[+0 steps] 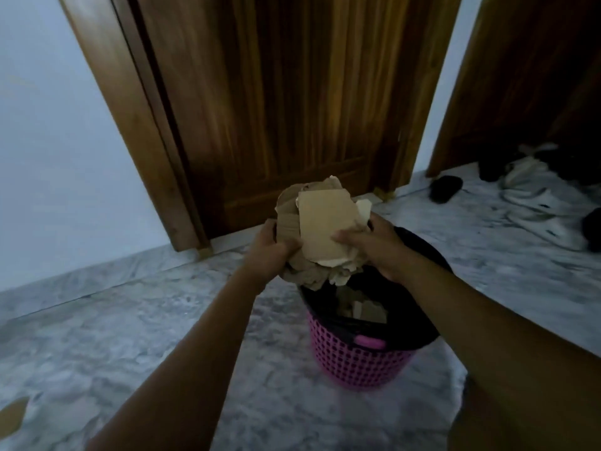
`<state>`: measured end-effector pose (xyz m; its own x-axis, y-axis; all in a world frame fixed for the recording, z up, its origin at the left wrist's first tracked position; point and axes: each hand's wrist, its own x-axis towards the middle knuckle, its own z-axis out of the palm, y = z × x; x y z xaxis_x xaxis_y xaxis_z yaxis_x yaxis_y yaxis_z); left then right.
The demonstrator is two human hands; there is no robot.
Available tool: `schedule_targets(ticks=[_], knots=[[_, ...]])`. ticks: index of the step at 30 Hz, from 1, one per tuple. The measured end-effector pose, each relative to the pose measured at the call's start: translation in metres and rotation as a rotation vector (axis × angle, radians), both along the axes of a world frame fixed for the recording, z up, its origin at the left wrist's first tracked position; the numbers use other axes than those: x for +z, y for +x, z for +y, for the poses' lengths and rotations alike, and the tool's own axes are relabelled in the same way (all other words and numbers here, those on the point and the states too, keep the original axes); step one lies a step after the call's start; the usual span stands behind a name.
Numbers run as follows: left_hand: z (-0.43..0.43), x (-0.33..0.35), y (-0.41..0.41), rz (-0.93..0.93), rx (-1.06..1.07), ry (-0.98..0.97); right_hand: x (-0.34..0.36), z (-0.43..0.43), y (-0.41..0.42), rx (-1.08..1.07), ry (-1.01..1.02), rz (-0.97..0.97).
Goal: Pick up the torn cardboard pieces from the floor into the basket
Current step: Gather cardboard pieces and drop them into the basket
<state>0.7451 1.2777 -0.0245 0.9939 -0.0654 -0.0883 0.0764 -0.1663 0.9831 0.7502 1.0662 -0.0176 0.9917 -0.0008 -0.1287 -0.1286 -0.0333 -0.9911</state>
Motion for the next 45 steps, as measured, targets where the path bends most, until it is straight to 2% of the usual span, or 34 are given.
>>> schedule_targets(ticks=[4, 6, 9, 11, 14, 18, 22, 26, 32, 37, 42, 45], knots=[[-0.061, -0.019, 0.013, -0.001, -0.063, 0.034, -0.017, -0.053, -0.006, -0.078, -0.036, -0.026], [-0.081, -0.032, 0.018, 0.021, -0.102, 0.124, -0.031, -0.075, -0.008, -0.096, -0.095, 0.005], [-0.092, -0.046, 0.022, 0.140, -0.212, 0.380, -0.050, -0.094, -0.014, -0.053, -0.351, 0.113], [-0.094, -0.050, 0.024, 0.218, -0.257, 0.457, -0.053, -0.101, -0.017, -0.070, -0.536, 0.126], [-0.087, -0.050, 0.025, 0.160, -0.196, 0.458, -0.051, -0.098, -0.016, -0.130, -0.572, 0.069], [-0.057, -0.040, 0.016, 0.030, -0.074, 0.349, -0.041, -0.067, -0.002, -0.046, -0.615, 0.051], [0.009, -0.029, -0.006, -0.092, 0.102, 0.396, -0.026, 0.017, 0.008, 0.078, -0.658, -0.117], [0.108, -0.035, -0.051, -0.044, 0.247, 0.447, -0.027, 0.128, -0.006, 0.243, -0.688, -0.243], [0.289, -0.060, -0.182, 0.160, 0.429, 0.482, -0.058, 0.312, -0.085, 0.604, -0.689, -0.246], [0.416, -0.074, -0.309, 0.294, 0.580, 0.470, -0.080, 0.449, -0.178, 1.020, -0.773, -0.245], [0.478, -0.093, -0.399, 0.446, 0.648, 0.462, -0.099, 0.526, -0.244, 1.341, -1.011, -0.221], [0.491, -0.134, -0.444, 0.547, 0.640, 0.467, -0.144, 0.554, -0.280, 1.445, -1.157, -0.148]])
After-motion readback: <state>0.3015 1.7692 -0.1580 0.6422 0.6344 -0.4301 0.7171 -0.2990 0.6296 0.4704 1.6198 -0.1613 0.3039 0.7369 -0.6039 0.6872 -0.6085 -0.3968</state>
